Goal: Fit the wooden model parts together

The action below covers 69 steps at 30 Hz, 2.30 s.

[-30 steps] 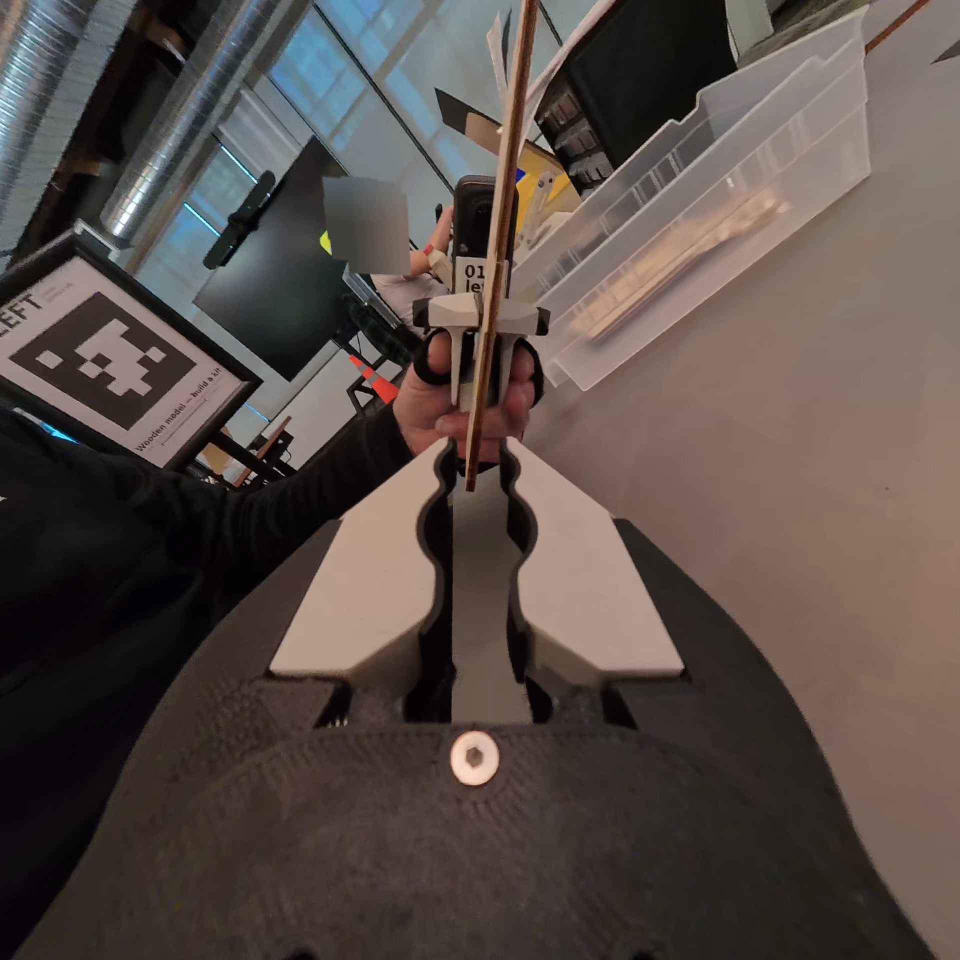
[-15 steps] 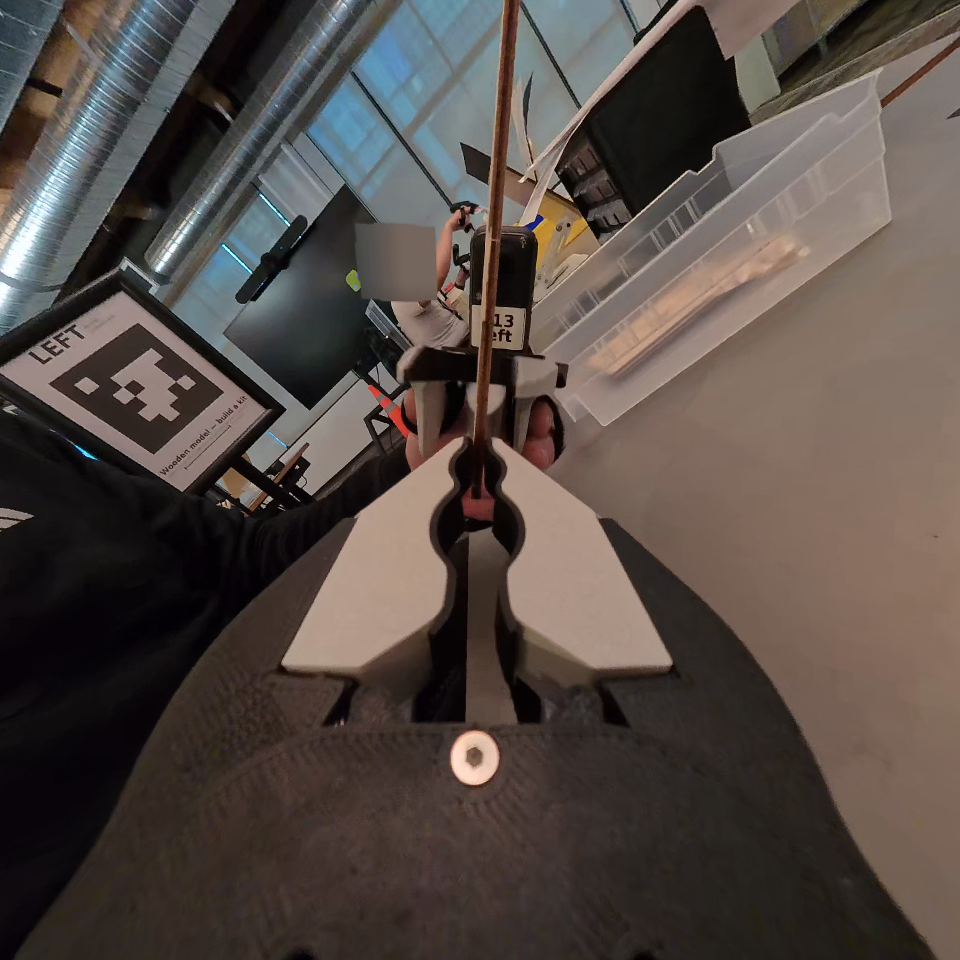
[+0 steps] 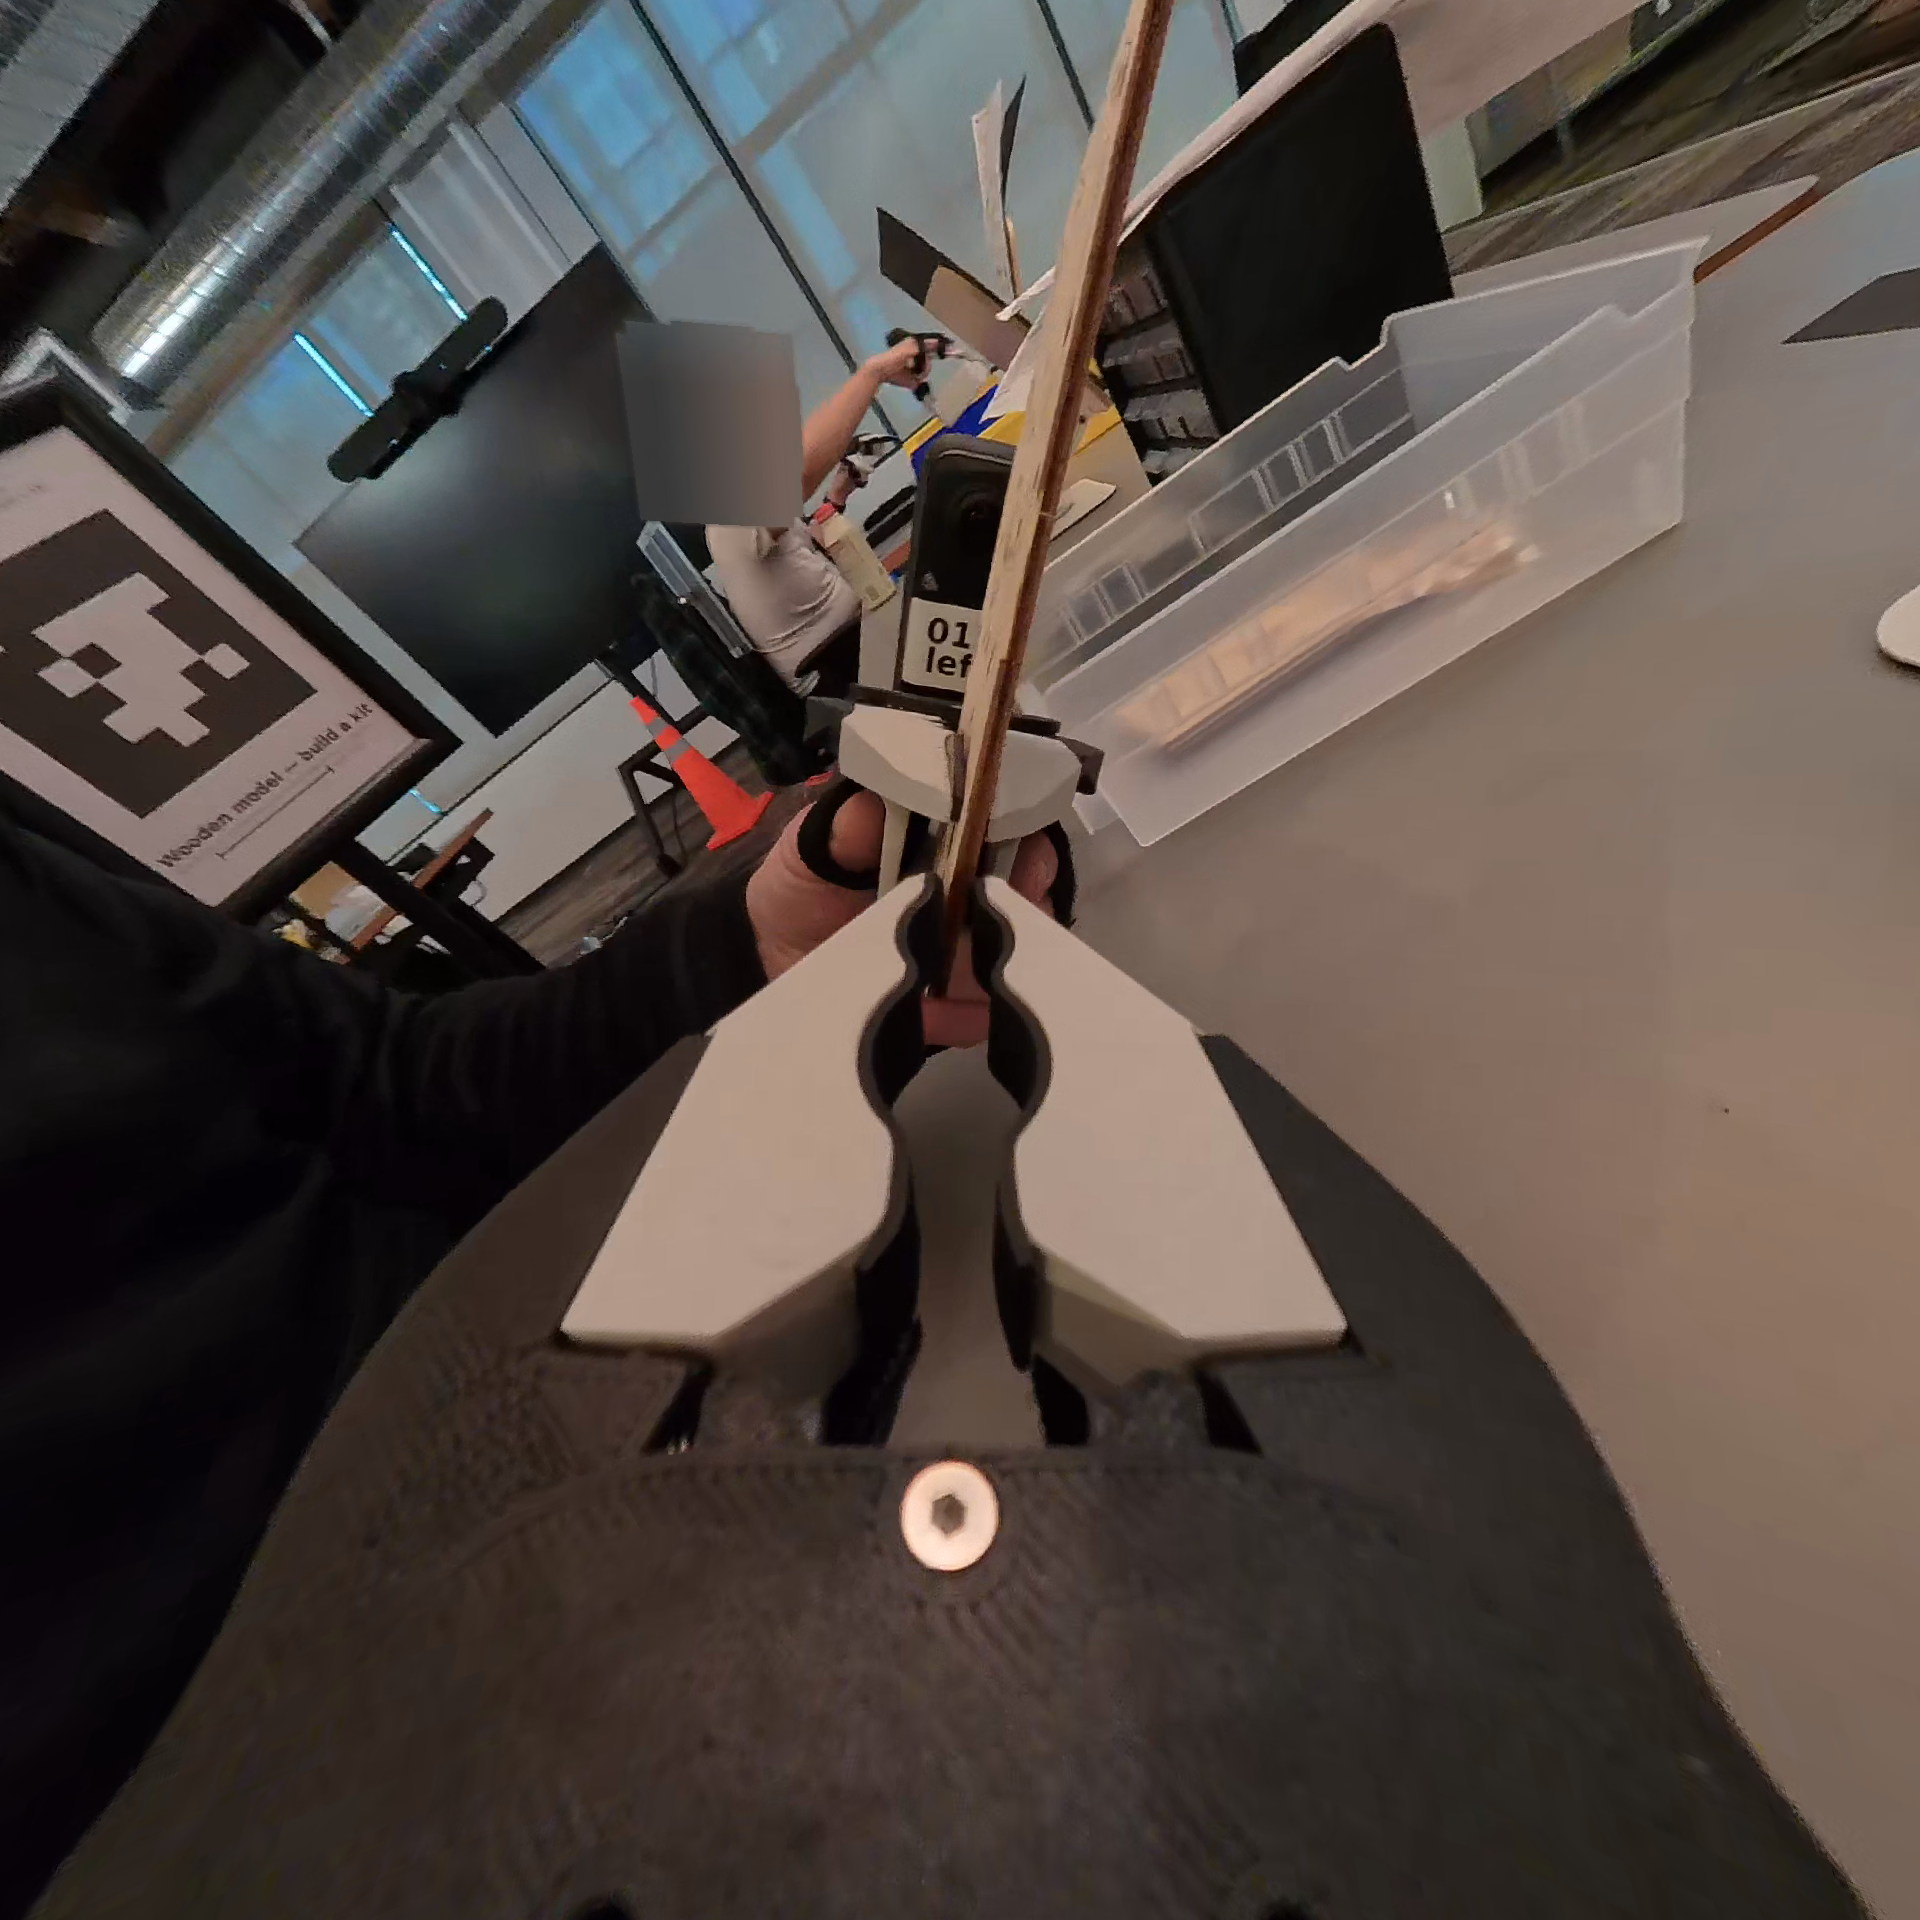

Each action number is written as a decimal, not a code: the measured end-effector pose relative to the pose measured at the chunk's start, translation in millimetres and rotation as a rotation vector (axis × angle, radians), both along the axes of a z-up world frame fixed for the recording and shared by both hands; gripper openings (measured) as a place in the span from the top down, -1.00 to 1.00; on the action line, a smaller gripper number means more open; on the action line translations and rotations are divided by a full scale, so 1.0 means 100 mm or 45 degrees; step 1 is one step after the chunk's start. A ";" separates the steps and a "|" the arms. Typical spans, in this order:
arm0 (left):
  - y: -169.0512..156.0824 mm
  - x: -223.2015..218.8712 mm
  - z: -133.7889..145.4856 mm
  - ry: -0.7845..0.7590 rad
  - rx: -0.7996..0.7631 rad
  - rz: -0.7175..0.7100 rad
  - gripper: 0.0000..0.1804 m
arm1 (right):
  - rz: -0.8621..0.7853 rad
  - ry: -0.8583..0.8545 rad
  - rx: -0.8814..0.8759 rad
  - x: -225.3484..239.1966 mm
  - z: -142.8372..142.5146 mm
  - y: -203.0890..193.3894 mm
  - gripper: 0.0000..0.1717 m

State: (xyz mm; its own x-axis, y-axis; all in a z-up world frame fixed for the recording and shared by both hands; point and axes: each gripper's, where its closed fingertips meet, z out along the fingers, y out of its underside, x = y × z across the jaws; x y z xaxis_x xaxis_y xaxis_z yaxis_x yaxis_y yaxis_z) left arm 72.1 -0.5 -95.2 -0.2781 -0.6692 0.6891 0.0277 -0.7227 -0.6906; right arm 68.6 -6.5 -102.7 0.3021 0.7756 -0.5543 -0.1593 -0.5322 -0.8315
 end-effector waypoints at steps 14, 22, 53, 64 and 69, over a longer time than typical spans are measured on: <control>-0.14 -0.04 0.19 -0.149 0.012 -0.107 0.98 | 0.164 0.326 -0.085 -0.03 0.23 -0.14 0.97; -0.12 -0.04 0.19 -0.110 0.082 -0.078 0.98 | 0.104 0.196 -0.010 -0.03 0.20 -0.11 0.98; 0.00 -0.03 0.21 0.078 0.259 0.109 0.98 | -0.095 -0.157 0.129 0.00 0.16 0.02 0.92; -0.06 -0.05 0.20 0.060 0.228 0.010 0.98 | 0.024 -0.028 0.053 -0.02 0.18 -0.07 0.99; -0.01 -0.03 0.14 0.138 0.248 0.044 0.98 | -0.059 -0.158 0.096 0.01 0.11 0.00 0.99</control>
